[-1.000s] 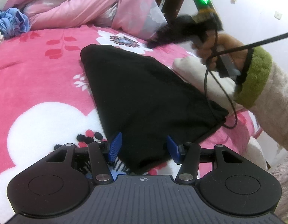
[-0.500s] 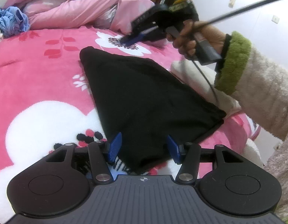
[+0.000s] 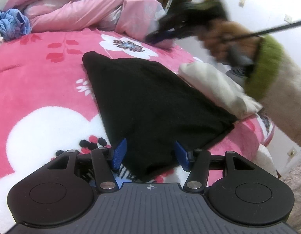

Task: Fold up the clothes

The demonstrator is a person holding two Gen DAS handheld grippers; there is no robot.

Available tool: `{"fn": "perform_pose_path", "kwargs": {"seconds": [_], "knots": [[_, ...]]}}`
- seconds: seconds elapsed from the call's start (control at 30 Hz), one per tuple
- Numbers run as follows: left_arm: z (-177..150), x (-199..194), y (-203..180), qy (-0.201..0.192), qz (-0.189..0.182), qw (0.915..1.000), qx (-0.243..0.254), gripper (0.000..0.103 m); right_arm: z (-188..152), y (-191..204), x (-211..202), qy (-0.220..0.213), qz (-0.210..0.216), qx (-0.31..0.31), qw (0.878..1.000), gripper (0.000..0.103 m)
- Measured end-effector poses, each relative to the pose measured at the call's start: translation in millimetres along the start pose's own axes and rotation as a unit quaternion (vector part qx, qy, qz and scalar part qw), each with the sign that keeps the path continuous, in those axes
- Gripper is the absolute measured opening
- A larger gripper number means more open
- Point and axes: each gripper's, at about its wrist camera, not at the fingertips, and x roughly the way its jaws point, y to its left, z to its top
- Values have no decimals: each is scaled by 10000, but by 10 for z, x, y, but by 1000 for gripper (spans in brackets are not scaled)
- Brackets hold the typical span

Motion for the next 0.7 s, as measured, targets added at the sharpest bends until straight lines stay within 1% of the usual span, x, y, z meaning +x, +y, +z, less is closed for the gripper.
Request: {"fn": "perform_pose_path", "kwargs": {"seconds": [0.07, 0.1, 0.17, 0.2, 0.23, 0.3, 0.37, 0.57, 0.63, 0.67, 0.7], "knots": [[10, 1, 0, 14, 12, 10000, -37, 56, -75, -51, -29, 228, 349, 154, 9990, 14], [14, 2, -3, 16, 21, 10000, -58, 56, -154, -115, 29, 442, 474, 349, 9973, 14], [10, 6, -9, 14, 33, 10000, -52, 56, -284, -240, 269, 830, 418, 641, 9936, 14], [8, 8, -12, 13, 37, 10000, -42, 56, -358, -327, 355, 917, 317, 776, 9923, 8], [10, 10, -14, 23, 42, 10000, -27, 56, -426, -403, 425, 984, 225, 893, 9909, 6], [18, 11, -18, 57, 52, 10000, 7, 56, -454, -366, 272, 790, 194, 828, 9932, 7], [25, 13, -19, 78, 63, 9999, 5, 56, -481, -329, 119, 595, 164, 763, 9952, 12], [27, 24, -40, 88, 136, 9999, 26, 56, -569, -219, -332, 29, 98, 575, 9983, 12], [28, 29, -52, 92, 168, 9998, 34, 56, -711, -220, -295, 224, 553, 701, 9958, 12], [29, 31, -56, 97, 180, 9998, 50, 56, -803, -256, -227, 421, 572, 827, 9940, 12], [31, 30, -58, 105, 184, 9997, 79, 56, -886, -296, -142, 641, 243, 883, 9937, 11]]}}
